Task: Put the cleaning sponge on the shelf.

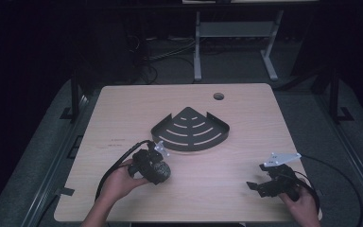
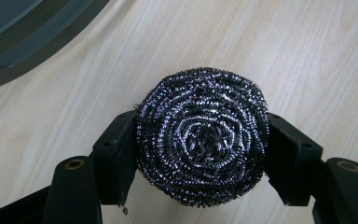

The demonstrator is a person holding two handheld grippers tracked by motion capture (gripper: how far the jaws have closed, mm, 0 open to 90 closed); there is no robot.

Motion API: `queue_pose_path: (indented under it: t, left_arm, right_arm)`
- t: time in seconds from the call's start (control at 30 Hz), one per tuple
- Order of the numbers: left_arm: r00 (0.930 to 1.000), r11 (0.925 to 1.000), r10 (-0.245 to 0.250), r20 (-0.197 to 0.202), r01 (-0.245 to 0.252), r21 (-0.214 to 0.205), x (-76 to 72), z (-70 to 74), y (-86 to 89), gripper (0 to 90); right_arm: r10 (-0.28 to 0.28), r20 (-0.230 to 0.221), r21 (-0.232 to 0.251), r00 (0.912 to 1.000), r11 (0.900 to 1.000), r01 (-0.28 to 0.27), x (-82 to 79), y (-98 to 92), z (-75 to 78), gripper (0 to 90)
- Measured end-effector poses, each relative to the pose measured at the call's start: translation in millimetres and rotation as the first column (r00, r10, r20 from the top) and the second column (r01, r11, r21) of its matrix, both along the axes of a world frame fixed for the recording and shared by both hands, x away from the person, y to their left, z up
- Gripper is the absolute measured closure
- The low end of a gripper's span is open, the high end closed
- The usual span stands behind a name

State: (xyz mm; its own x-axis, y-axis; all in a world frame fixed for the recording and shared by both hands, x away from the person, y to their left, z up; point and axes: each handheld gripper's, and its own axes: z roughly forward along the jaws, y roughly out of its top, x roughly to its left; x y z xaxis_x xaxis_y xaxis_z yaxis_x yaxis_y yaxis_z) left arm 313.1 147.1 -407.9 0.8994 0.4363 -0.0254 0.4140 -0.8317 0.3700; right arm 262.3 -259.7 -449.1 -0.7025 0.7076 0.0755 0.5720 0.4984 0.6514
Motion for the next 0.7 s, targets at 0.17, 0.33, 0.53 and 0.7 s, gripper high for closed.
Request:
queue_pose_path:
  t: [0.17,0.33,0.53,0.7]
  left_arm:
    - [0.9999,1.0000,-0.010,-0.004,0.010,0.003,3.6,-0.6,-4.6,33.2]
    - [0.9999,0.9998,-0.016,-0.006,0.016,-0.009,6.9,-0.5,-9.1,33.3]
    - [0.9993,0.9994,-0.031,-0.018,0.031,-0.013,10.6,-1.9,-14.8,33.2]
    - [0.9991,0.9993,-0.035,-0.023,0.034,-0.015,13.6,-2.4,-17.1,33.2]
  right_arm:
    - [-0.003,-0.005,0.004,1.0000,1.0000,0.003,1.1,0.6,-0.8,14.2]
    - [-0.002,-0.002,0.004,1.0000,1.0000,0.002,1.4,-0.3,-0.5,14.2]
    - [0.002,-0.002,0.008,1.0000,1.0000,-0.002,1.5,-0.9,-0.7,14.2]
    - [-0.004,0.003,0.016,1.0000,0.9999,0.004,1.7,-1.6,0.5,14.2]
